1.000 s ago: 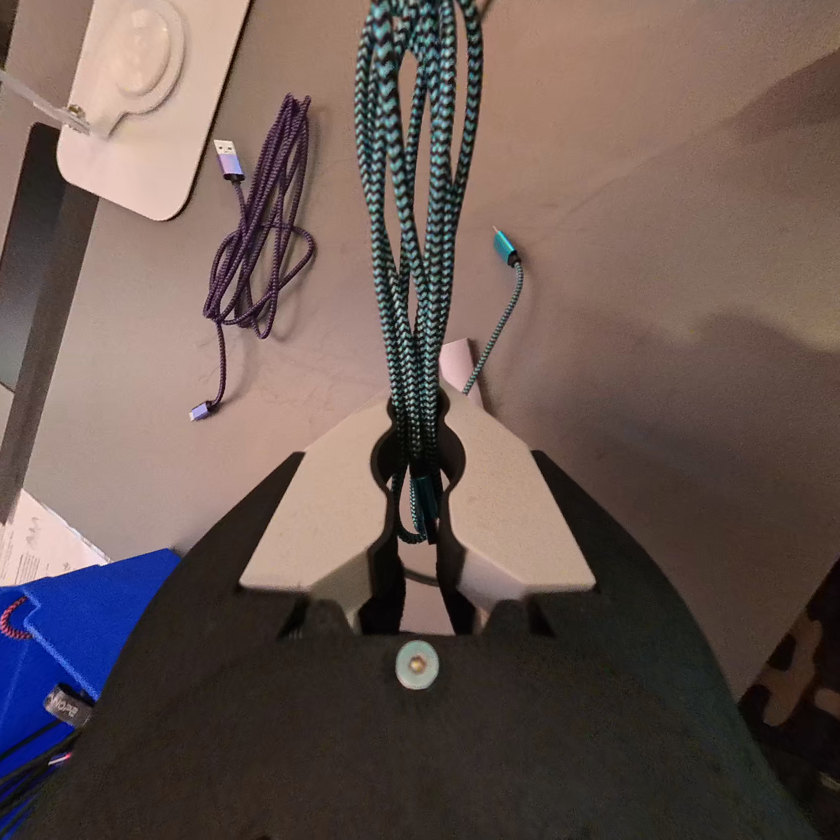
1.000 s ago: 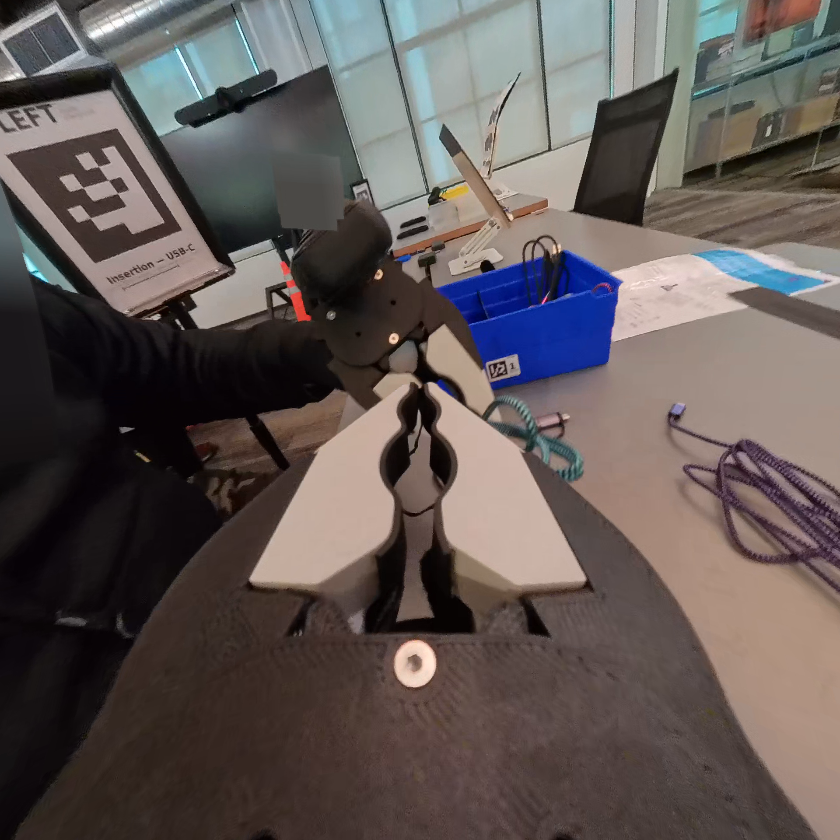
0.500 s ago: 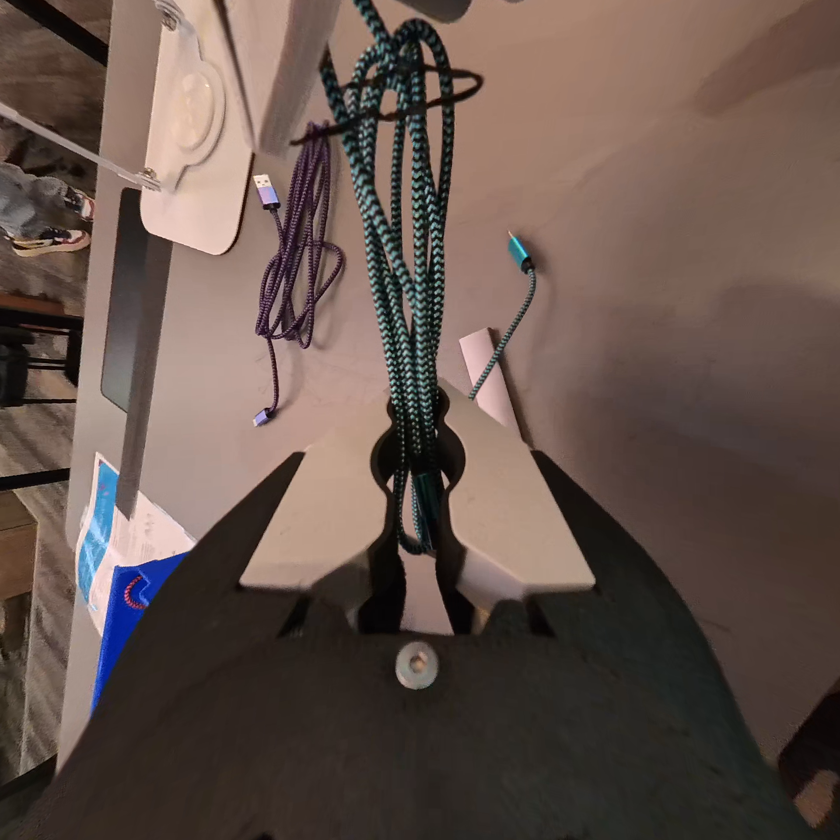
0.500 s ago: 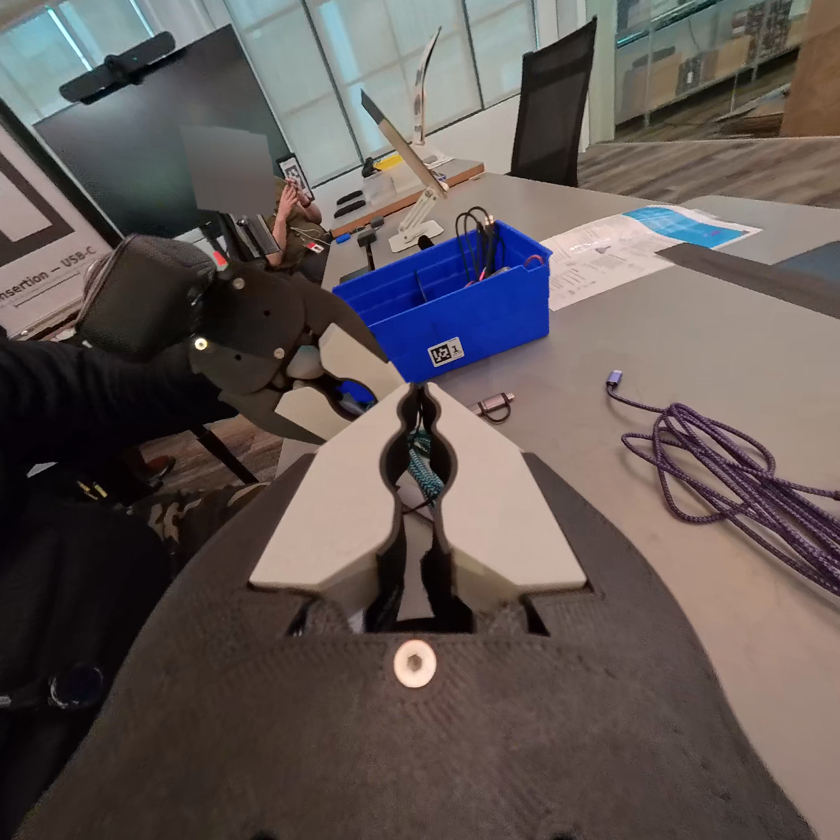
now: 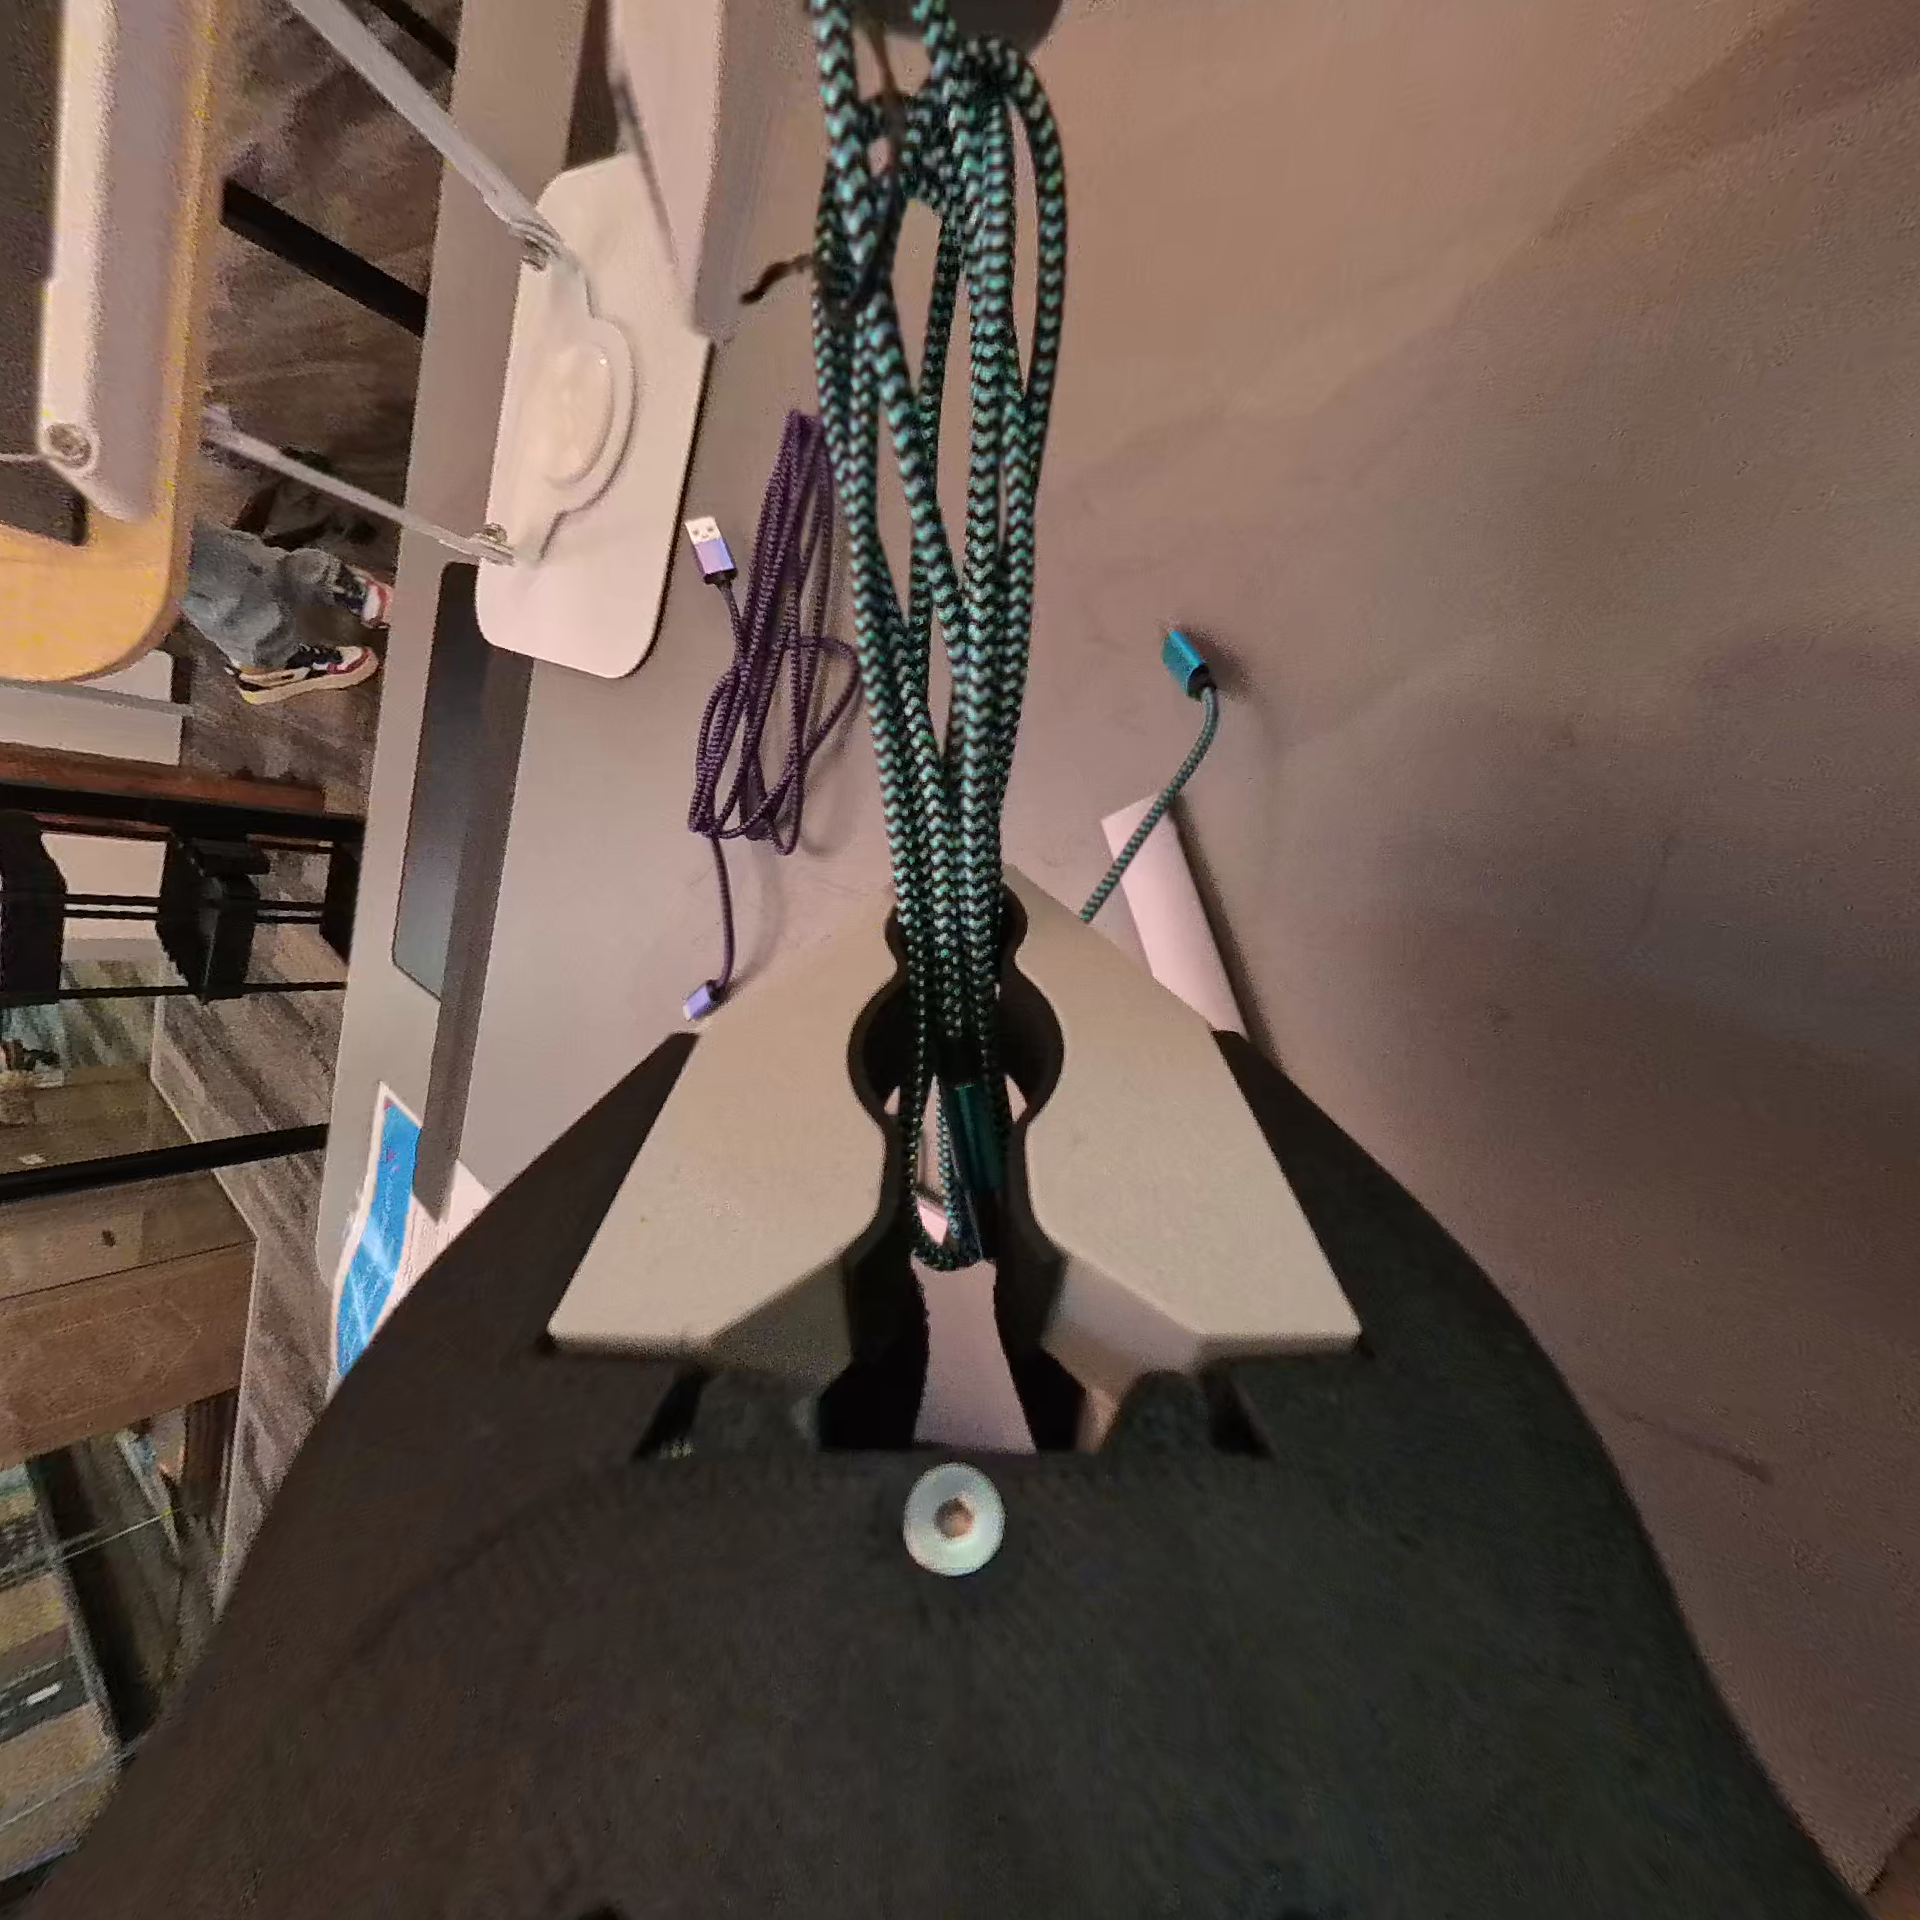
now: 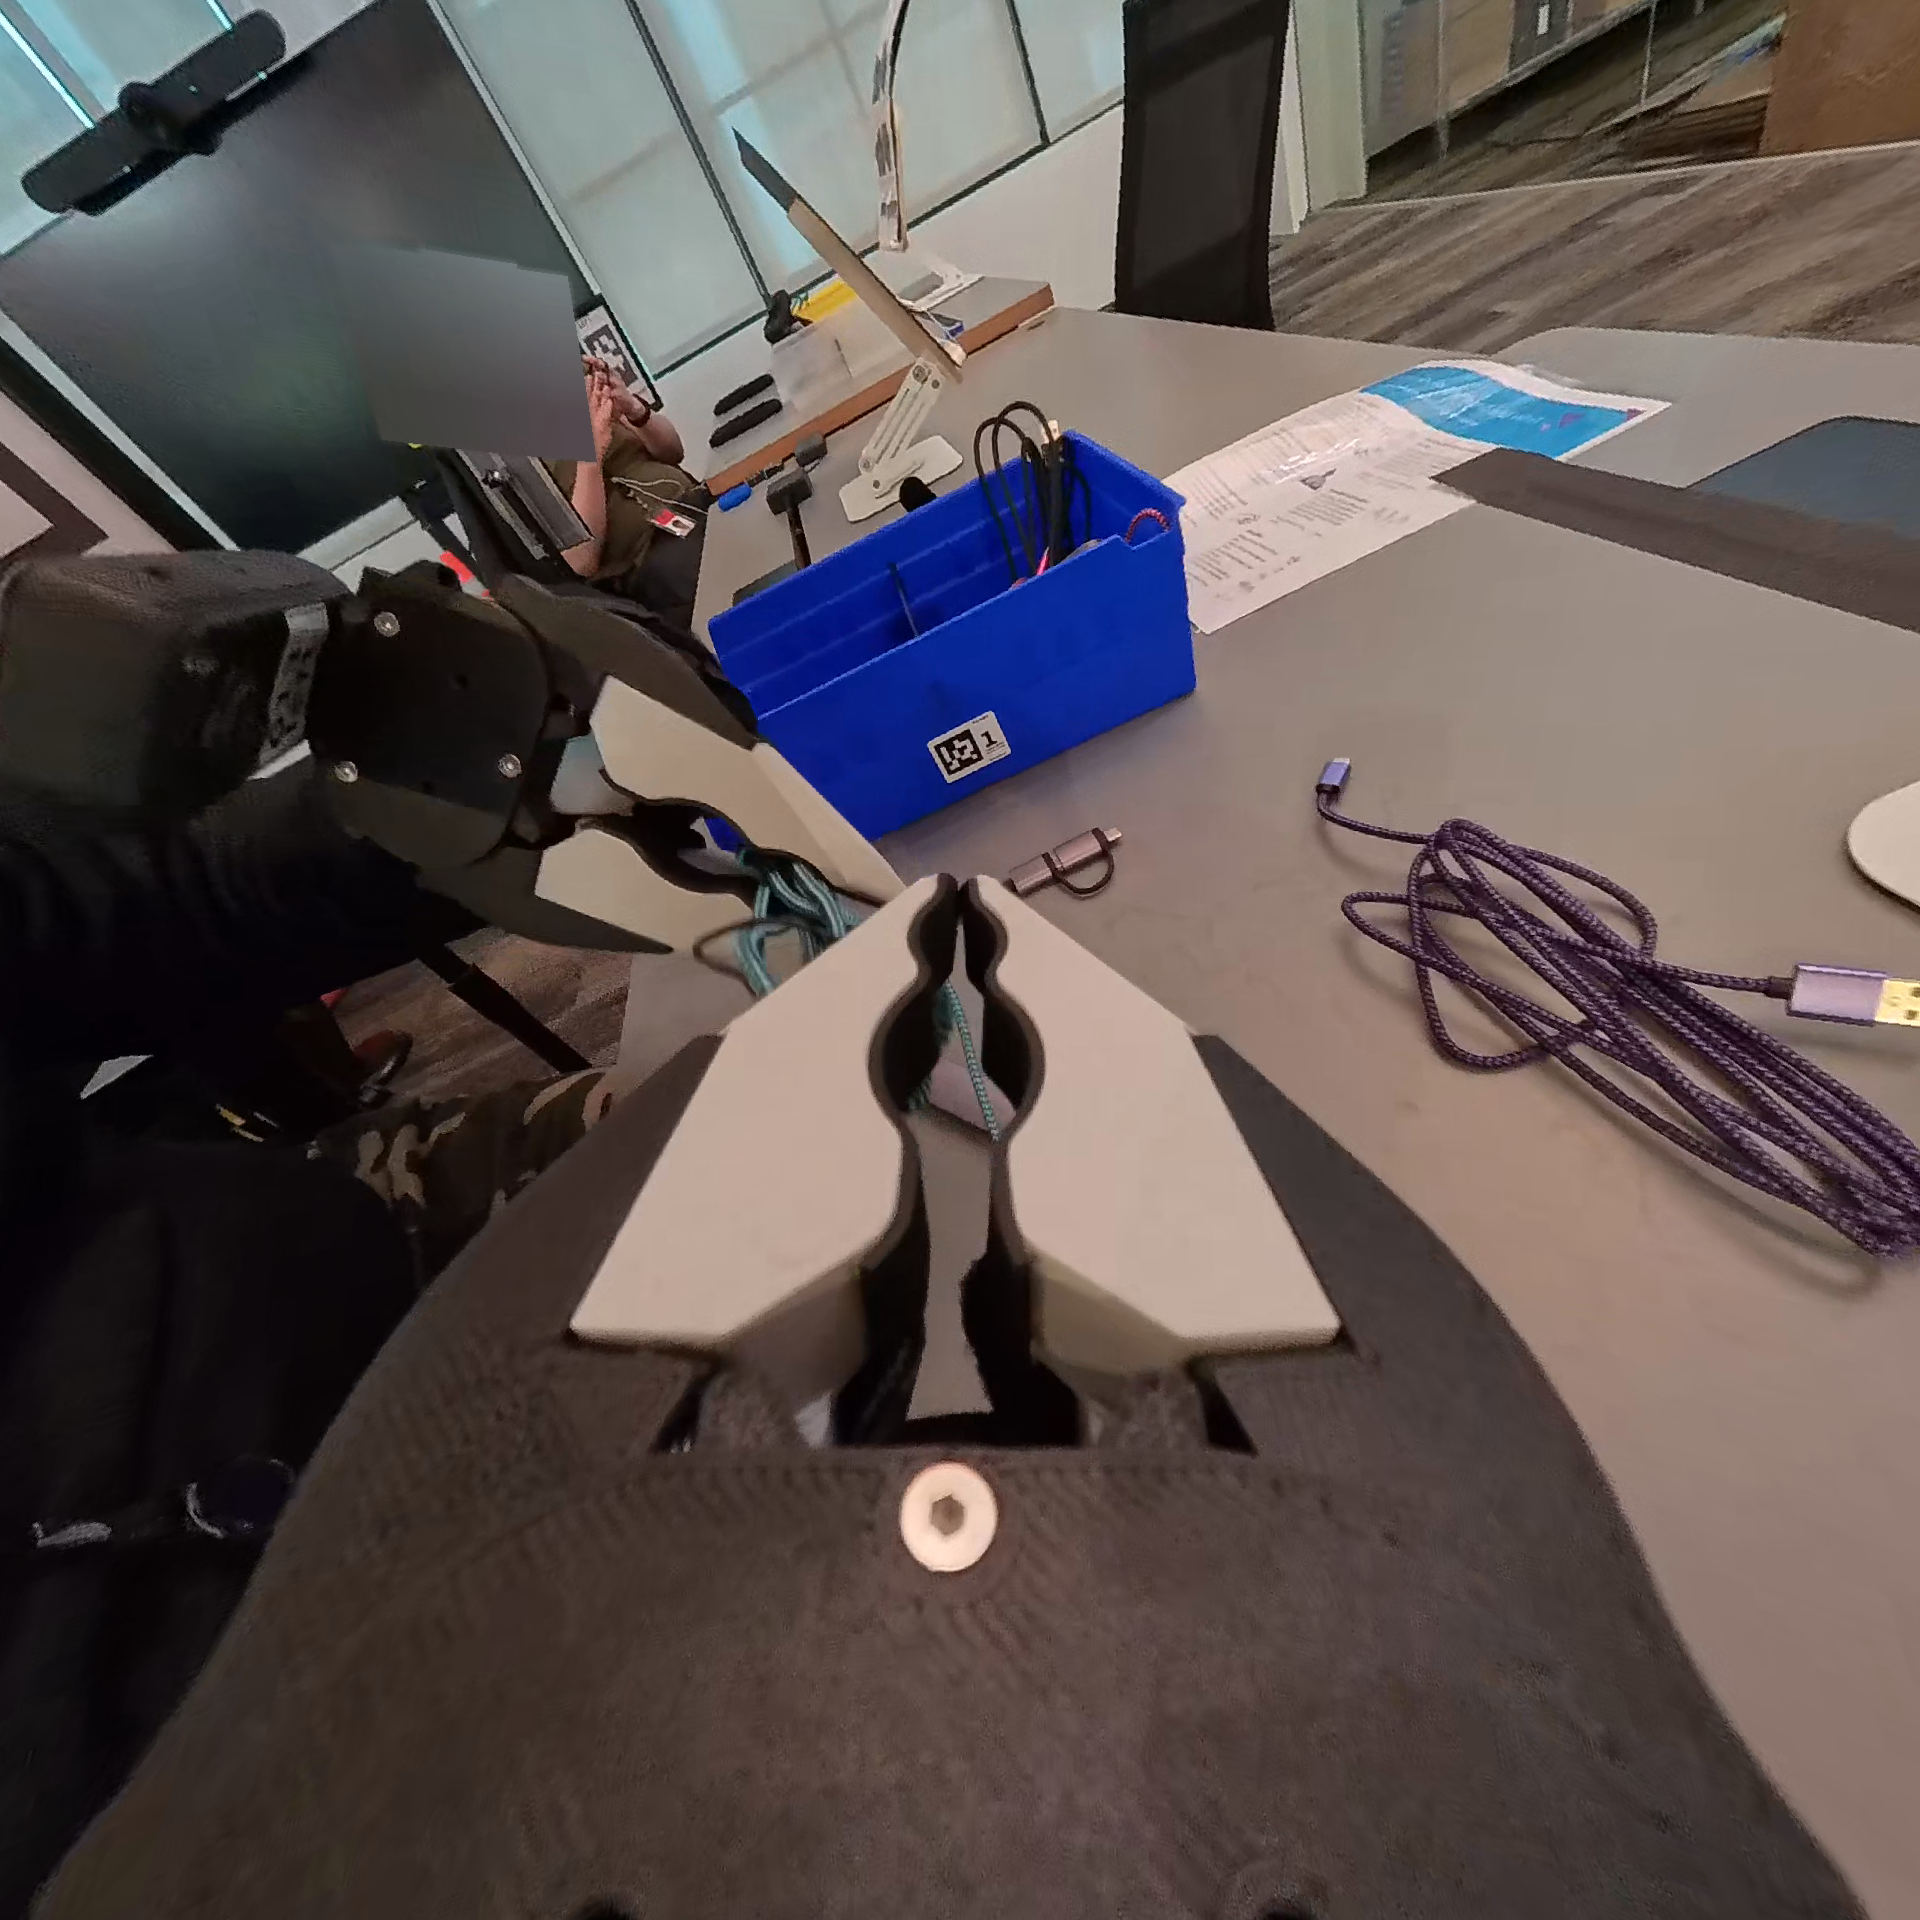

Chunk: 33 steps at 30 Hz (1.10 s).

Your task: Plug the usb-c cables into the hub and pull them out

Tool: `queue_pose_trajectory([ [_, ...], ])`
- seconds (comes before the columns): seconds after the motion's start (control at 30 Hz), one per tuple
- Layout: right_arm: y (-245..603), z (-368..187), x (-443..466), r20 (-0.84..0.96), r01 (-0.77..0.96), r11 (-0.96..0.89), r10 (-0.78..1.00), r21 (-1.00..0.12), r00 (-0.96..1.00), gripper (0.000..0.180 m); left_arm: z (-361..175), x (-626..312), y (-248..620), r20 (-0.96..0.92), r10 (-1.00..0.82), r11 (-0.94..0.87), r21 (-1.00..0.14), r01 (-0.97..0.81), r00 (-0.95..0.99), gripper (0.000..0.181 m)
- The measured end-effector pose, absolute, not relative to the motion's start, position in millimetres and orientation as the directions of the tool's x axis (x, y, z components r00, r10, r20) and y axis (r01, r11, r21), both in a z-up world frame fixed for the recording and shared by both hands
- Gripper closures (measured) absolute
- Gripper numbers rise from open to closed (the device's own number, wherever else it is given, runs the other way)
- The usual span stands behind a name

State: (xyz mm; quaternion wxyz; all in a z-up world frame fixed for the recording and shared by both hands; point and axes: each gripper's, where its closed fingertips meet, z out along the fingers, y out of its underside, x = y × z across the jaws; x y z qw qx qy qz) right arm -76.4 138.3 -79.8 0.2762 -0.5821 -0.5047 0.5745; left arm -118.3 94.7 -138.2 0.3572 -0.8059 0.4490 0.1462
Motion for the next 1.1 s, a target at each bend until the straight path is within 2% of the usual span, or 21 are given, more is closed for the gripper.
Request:
queue_pose_trajectory([
  [0.2,136.0,-78.9,-70.6,-0.373,0.249,-0.323,0.908,-0.913,-0.19,0.18,-133.0,-118.2,95.0,-0.537,-0.619,-0.339,-0.475,-0.812,0.573,0.175],
  [0.57,137.8,-59.4,-60.8,-0.38,0.101,-0.367,0.907,-0.924,-0.18,0.18,-124.3,-124.4,94.8,-0.51,-0.601,-0.339,-0.536,-0.774,0.616,0.175],
  [0.73,140.0,-46.7,-57.9,-0.383,0.037,-0.382,0.908,-0.923,-0.172,0.18,-129.4,-117.5,93.6,-0.54,-0.616,-0.311,-0.503,-0.807,0.574,0.175],
  [1.1,120.3,-10.3,-53.8,-0.349,-0.106,-0.387,0.899,-0.916,-0.265,0.18,-133.7,-106.3,94.5,-0.468,-0.643,-0.317,-0.558,-0.767,0.606,0.176],
])
